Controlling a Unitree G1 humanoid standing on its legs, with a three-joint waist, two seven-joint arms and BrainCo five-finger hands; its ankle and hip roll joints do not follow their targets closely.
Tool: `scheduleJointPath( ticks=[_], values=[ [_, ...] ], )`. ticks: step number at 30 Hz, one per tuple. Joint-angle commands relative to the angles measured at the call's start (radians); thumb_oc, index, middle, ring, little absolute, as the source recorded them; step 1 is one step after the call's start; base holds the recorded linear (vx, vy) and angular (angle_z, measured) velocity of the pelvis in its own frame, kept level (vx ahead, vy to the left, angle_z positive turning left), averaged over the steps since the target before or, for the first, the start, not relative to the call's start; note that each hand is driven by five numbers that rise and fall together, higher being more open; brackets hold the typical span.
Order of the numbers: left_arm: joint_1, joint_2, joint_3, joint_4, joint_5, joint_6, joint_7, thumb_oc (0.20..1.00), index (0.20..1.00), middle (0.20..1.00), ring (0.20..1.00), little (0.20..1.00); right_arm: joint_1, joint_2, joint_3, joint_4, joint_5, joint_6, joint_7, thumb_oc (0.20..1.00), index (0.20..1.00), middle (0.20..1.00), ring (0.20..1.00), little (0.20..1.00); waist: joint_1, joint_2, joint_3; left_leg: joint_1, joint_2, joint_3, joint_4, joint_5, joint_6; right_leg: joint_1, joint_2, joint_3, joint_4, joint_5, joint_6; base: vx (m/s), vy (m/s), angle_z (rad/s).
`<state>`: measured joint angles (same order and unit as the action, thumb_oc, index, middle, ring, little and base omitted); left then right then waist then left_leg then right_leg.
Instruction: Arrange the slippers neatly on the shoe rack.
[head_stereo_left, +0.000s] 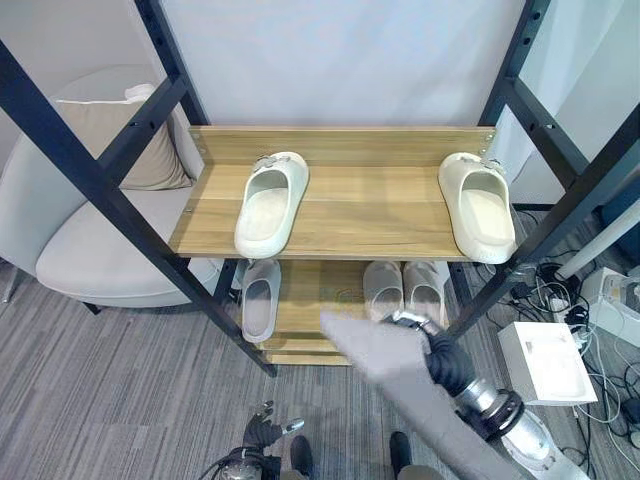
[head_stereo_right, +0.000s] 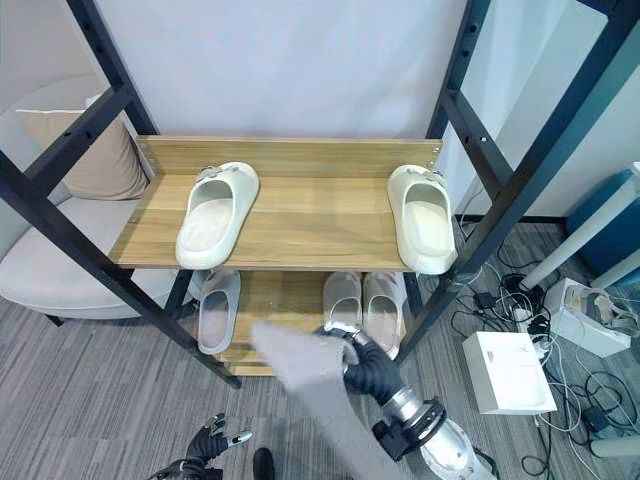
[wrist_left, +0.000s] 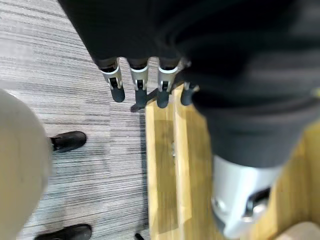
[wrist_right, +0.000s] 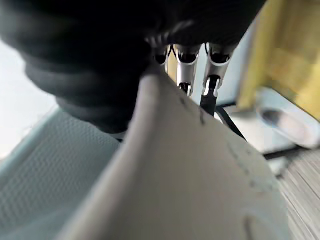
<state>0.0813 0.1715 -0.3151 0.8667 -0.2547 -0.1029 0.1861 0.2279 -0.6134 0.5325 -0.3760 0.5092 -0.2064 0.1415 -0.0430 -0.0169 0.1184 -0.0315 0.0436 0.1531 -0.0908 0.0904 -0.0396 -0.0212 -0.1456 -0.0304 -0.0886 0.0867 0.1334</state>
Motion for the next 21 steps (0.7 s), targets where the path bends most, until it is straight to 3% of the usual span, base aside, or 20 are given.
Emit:
scheduleJointPath(
  ticks=[1, 8, 9, 13, 17, 18, 21],
  values=[
    [-0.089, 0.022, -0.005, 0.033, 0.019, -0.047, 0.003, 1.0, 1.0, 1.0, 1.0, 1.0, -0.114, 0.009, 0.033, 0.001, -0.059, -0.014, 0.023, 0.2, 0.2, 0.2, 0.2, 0.2, 0.026, -0.01, 0.052, 0.075, -0.027, -0.031, 0.004, -0.094, -0.016, 0.131, 0.017, -0.067, 0.001, -0.117, -0.002, 0.0, 0.0, 0.0],
    [-0.098, 0.022, -0.026, 0.014, -0.009, -0.066, 0.022, 1.0, 1.0, 1.0, 1.0, 1.0, -0.321, 0.147, 0.147, 0.319, -0.37, -0.019, -0.082, 0.2, 0.2, 0.2, 0.2, 0.2, 0.056, 0.002, 0.078, 0.067, -0.033, -0.051, 0.004, -0.091, -0.012, 0.135, 0.013, -0.086, 0.002, -0.122, -0.005, -0.02, 0.003, 0.04],
    [-0.108, 0.021, -0.035, 0.01, -0.02, -0.074, 0.036, 1.0, 1.0, 1.0, 1.0, 1.0, -0.441, 0.163, 0.176, 0.419, -0.649, -0.013, -0.195, 0.2, 0.2, 0.2, 0.2, 0.2, 0.073, 0.008, 0.1, 0.059, -0.036, -0.064, 0.004, -0.089, -0.011, 0.13, 0.01, -0.095, 0.01, -0.127, -0.005, -0.08, -0.009, 0.17],
    [-0.157, 0.02, -0.08, 0.026, -0.019, -0.087, 0.064, 1.0, 1.0, 1.0, 1.0, 1.0, -0.653, 0.217, 0.229, 0.682, -1.065, 0.068, -0.391, 0.2, 0.2, 0.2, 0.2, 0.2, 0.112, 0.032, 0.147, 0.002, -0.04, -0.104, 0.004, -0.064, -0.01, 0.067, 0.01, -0.123, 0.059, -0.137, -0.011, -0.12, -0.014, 0.25],
    [-0.2, 0.037, -0.109, 0.005, -0.045, -0.1, 0.077, 1.0, 1.0, 1.0, 1.0, 1.0, -0.779, 0.25, 0.24, 0.828, -1.17, 0.122, -0.496, 0.2, 0.2, 0.2, 0.2, 0.2, 0.134, 0.051, 0.187, -0.066, -0.043, -0.131, 0.004, -0.03, -0.012, -0.014, 0.009, -0.135, 0.11, -0.145, -0.017, -0.16, -0.012, 0.29],
    [-0.216, 0.049, -0.122, -0.02, -0.067, -0.113, 0.09, 1.0, 1.0, 1.0, 1.0, 1.0, -0.836, 0.262, 0.233, 0.897, -1.224, 0.17, -0.566, 0.2, 0.2, 0.2, 0.2, 0.2, 0.149, 0.066, 0.204, -0.109, -0.045, -0.142, 0.01, -0.012, -0.014, -0.059, 0.006, -0.146, 0.138, -0.149, -0.02, -0.15, -0.012, 0.19],
    [-0.232, 0.06, -0.13, -0.04, -0.088, -0.119, 0.097, 1.0, 1.0, 1.0, 1.0, 1.0, -0.89, 0.272, 0.217, 0.961, -1.235, 0.203, -0.611, 0.2, 0.2, 0.2, 0.2, 0.2, 0.157, 0.076, 0.22, -0.164, -0.048, -0.15, 0.031, -0.001, -0.016, -0.114, -0.001, -0.152, 0.171, -0.154, -0.023, -0.1, -0.008, 0.23]
  ],
)
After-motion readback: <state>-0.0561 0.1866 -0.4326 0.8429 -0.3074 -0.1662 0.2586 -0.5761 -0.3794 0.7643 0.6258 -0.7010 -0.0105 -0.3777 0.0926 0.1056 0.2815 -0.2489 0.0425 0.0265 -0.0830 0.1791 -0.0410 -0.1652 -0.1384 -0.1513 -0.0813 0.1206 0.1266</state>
